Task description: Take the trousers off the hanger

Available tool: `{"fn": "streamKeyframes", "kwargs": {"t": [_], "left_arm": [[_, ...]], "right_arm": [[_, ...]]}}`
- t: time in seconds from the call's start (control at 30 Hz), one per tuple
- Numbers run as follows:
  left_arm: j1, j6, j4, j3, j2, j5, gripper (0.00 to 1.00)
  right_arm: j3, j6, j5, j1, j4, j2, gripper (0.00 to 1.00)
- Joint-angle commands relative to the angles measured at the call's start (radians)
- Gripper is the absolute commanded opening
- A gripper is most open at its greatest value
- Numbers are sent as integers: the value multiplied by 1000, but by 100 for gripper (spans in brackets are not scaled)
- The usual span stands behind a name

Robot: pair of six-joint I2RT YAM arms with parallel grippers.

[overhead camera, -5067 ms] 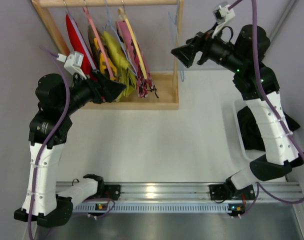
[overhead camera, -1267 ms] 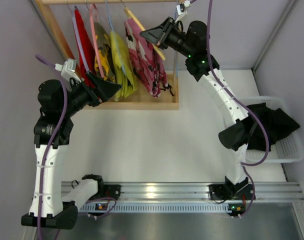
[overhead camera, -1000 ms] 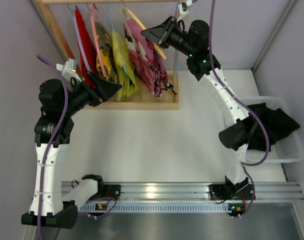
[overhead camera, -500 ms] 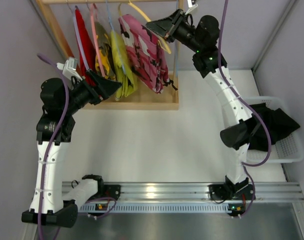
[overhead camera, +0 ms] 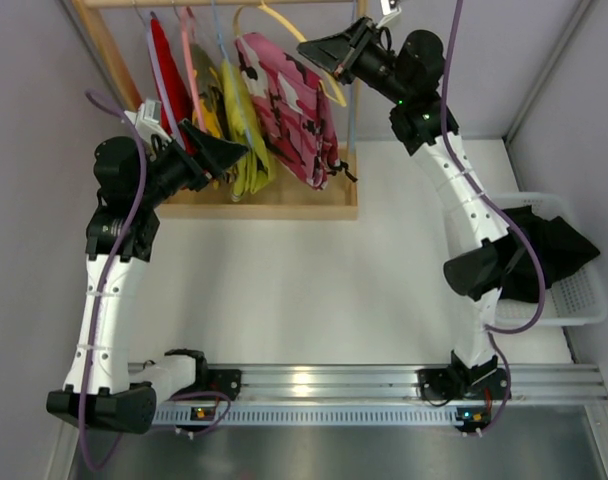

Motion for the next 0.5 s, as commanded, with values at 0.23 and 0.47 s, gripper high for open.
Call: {"fn": "streamKeyframes", "kwargs": {"t": [0.23, 0.47], "left_arm": [[-21, -18, 108, 41, -2, 11, 91], [-35, -90, 160, 43, -5, 38, 90]], "right_arm": [[-180, 2, 64, -92, 481, -317, 0], [-277, 10, -37, -100, 521, -388, 0]]}}
